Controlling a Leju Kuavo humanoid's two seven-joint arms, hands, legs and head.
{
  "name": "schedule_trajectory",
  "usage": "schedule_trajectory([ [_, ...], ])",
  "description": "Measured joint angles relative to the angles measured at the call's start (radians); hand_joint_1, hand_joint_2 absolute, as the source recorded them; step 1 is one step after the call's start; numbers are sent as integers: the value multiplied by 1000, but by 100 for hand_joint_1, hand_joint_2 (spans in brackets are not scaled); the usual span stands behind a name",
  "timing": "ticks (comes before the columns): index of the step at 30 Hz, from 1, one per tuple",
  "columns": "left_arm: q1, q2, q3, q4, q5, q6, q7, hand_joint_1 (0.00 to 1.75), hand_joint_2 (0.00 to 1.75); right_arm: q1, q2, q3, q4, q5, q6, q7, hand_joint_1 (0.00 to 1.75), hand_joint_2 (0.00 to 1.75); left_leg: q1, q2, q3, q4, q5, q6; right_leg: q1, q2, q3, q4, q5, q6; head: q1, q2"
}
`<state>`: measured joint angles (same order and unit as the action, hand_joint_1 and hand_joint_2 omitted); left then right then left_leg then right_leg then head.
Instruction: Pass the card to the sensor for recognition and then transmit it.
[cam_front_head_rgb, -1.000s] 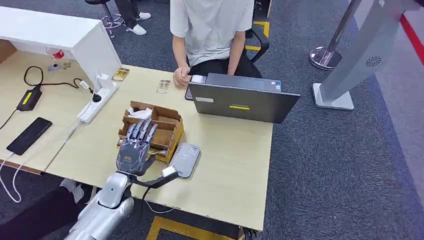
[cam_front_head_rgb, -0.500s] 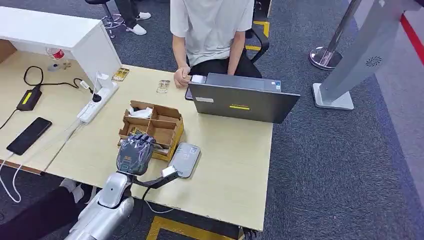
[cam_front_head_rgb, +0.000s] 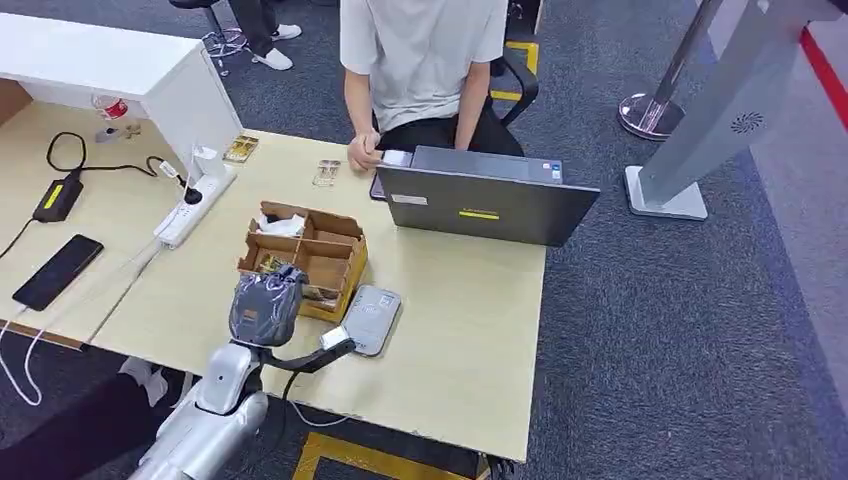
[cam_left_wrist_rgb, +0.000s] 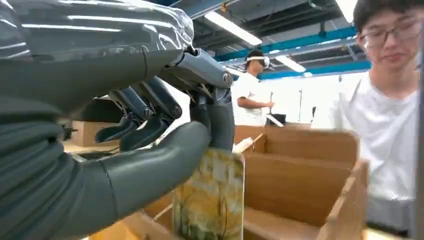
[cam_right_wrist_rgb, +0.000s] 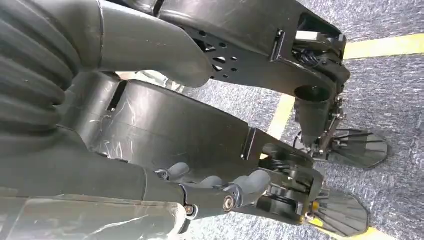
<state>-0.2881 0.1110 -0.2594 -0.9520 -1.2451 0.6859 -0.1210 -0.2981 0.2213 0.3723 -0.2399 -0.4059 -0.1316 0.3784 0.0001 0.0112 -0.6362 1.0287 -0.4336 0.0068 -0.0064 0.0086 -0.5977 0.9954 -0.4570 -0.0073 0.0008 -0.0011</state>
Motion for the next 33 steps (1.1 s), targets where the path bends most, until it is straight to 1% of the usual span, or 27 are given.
schedule_trajectory([
  [3, 20, -9, 9, -80, 3, 0, -57, 175, 175, 1, -1, -1, 0, 7, 13, -2, 0, 175, 0, 0, 0, 0, 0, 0, 0, 0, 0, 0, 0, 0, 0, 0],
  [9, 41, -58, 48, -281, 32, 0, -183, 175, 175, -2, -9, -4, 0, 18, 29, -3, 0, 175, 0, -1, 0, 0, 0, 0, 0, -1, 0, 0, 0, 0, 0, 0],
  [12, 36, -83, 66, -356, 46, 0, -209, 175, 175, -3, -10, -5, 0, 21, 31, -3, 0, 175, 0, -1, 0, 0, 0, 0, 0, -1, 0, 0, 0, 0, 0, 0],
  [14, 10, -92, 67, -375, 51, 0, -197, 175, 175, -4, -10, -7, 0, 27, 33, -3, 0, 175, 0, -2, 0, 0, 0, 0, 0, -3, 0, 0, 0, 0, 0, 0],
  [15, -8, -94, 67, -377, 53, 0, -183, 0, 175, -6, -10, -8, 0, 27, 33, -3, 0, 175, 0, -3, 0, 0, 0, 0, 0, -3, 1, 0, 0, 0, 0, 0],
  [19, -58, -91, 54, -377, 58, -14, -99, 0, 175, -9, -9, -13, 0, 26, 39, -2, 0, 175, 0, -2, 0, 0, 1, 0, 0, -3, 0, 0, 0, 0, 0, 0],
  [20, -67, -88, 45, -371, 59, -43, -70, 0, 175, -10, -9, -15, -1, 24, 45, -1, 0, 175, 0, -2, 0, 0, 1, 0, 0, -3, 1, 0, 0, 0, 0, 0],
  [22, -83, -74, 24, -347, 60, -127, -24, 0, 175, -10, -9, -19, -2, 20, 56, 5, 0, 175, 0, -2, 0, 0, 1, 0, 0, -3, 0, 0, 0, 0, 0, 0],
  [25, -95, -51, -5, -302, 78, -183, -19, 0, 175, -11, -9, -23, -3, 19, 68, 13, 0, 175, 0, -1, 0, 0, 1, 0, 0, -2, 0, 0, 0, 0, 0, 0],
  [27, -95, -35, -27, -275, 80, -206, -19, 0, 175, -12, -9, -25, -3, 19, 71, 18, 0, 175, 0, -1, 0, 0, 0, 0, 0, -2, 0, 0, 0, 0, 0, 0],
  [33, -74, 5, -70, -244, 90, -290, -17, 0, 175, -13, -10, -26, -3, 21, 74, 24, 0, 175, 0, -1, 0, 0, 0, 0, 0, -2, 0, 0, 0, 0, 0, 0],
])
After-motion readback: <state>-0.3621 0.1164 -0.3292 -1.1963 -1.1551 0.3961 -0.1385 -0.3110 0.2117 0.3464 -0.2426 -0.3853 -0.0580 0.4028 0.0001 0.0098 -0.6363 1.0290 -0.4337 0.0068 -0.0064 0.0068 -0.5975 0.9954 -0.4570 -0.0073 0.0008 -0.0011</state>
